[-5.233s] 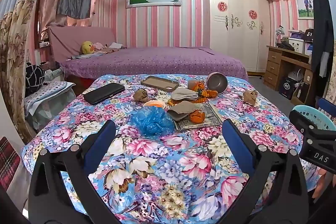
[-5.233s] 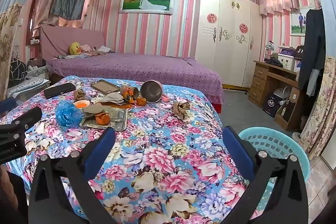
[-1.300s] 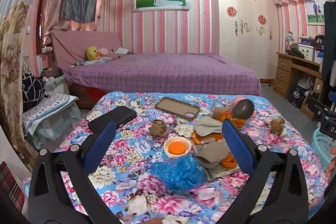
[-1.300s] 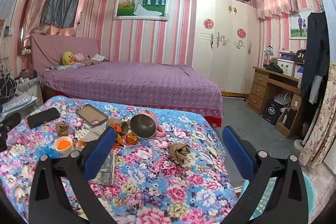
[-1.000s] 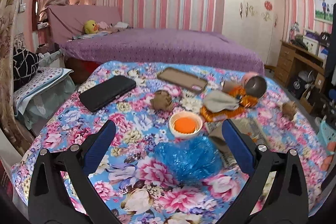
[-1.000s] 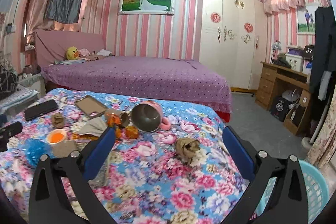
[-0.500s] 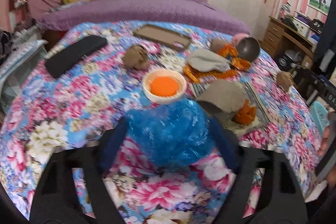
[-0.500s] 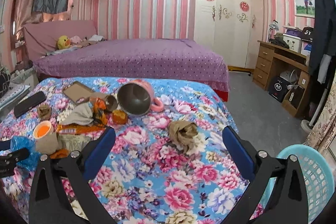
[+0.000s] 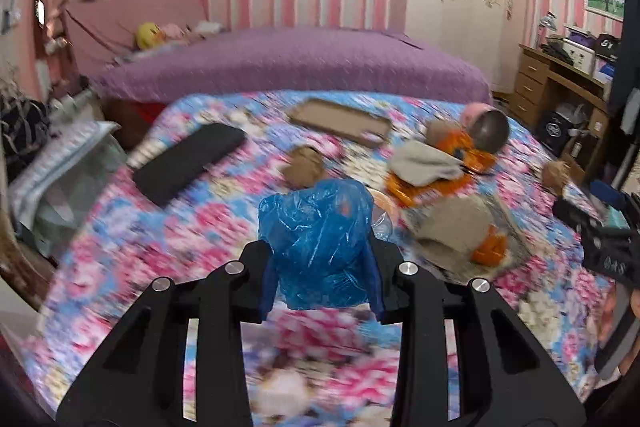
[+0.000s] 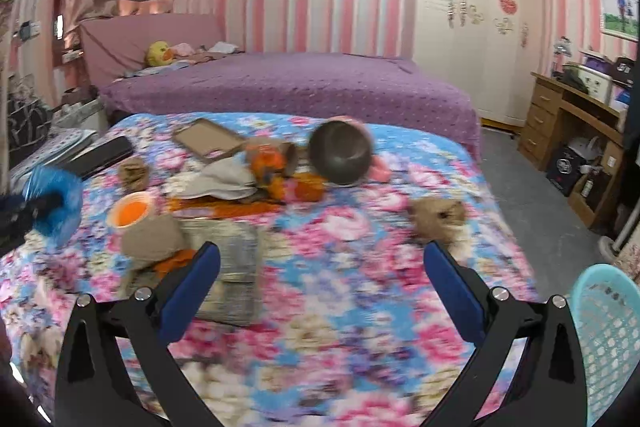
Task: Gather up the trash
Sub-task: 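Lift the blue bag with the left gripper while the right gripper grasps the brown paper wad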
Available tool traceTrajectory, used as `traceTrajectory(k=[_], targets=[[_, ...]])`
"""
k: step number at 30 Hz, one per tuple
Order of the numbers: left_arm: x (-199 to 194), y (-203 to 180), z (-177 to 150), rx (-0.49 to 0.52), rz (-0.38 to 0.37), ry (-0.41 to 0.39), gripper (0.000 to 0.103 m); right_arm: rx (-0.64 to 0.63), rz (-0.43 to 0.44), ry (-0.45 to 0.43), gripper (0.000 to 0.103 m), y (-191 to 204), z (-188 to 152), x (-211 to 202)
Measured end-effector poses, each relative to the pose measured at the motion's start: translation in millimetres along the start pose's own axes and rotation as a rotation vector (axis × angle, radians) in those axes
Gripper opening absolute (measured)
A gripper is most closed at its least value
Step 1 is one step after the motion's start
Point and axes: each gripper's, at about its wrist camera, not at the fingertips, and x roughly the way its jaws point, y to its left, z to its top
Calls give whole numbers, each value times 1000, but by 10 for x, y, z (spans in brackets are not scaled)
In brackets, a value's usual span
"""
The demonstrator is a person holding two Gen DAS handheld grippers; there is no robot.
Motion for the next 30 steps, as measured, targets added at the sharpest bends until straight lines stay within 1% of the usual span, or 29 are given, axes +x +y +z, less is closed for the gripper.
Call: traceTrajectory(k=[1, 3, 7, 9, 11, 13, 15, 19, 21, 24, 25, 26, 27, 30], targets=[[-19, 64, 14, 2, 26, -12, 35, -11, 20, 11, 99, 98, -9, 19], [-25, 180, 30, -15, 53, -15, 35, -51, 57, 31, 99, 307, -22, 67], [17, 464, 52, -97, 78, 15, 34, -112, 85, 43, 99, 608, 8, 115], [46, 556, 53, -117, 93, 26, 34, -134, 106, 54, 99, 739, 43, 166], [70, 629, 54, -131, 104, 30, 34, -159, 128, 82, 99, 870, 65, 251], [88, 694, 52, -152, 104, 33, 34, -180, 142, 110, 99, 975, 61, 329], [99, 734, 49, -163, 112, 34, 34, -200, 140, 114, 99, 1055, 64, 354], [110, 743, 41, -159, 117, 38, 34, -214, 155, 131, 99, 1139, 91, 411], [102, 731, 48, -153, 118, 32, 34, -224, 157, 138, 96, 1179, 109, 458], [85, 740, 57, -162, 105, 28, 34, -230, 169, 152, 88, 1208, 123, 508], [89, 741, 55, -165, 102, 30, 34, -231, 174, 164, 80, 1225, 125, 538], [96, 747, 51, -170, 98, 34, 34, -234, 177, 178, 68, 1241, 123, 568], [101, 752, 47, -172, 97, 37, 34, -234, 185, 185, 62, 1249, 120, 587], [95, 771, 43, -181, 95, 39, 34, -235, 197, 170, 60, 1256, 115, 561]])
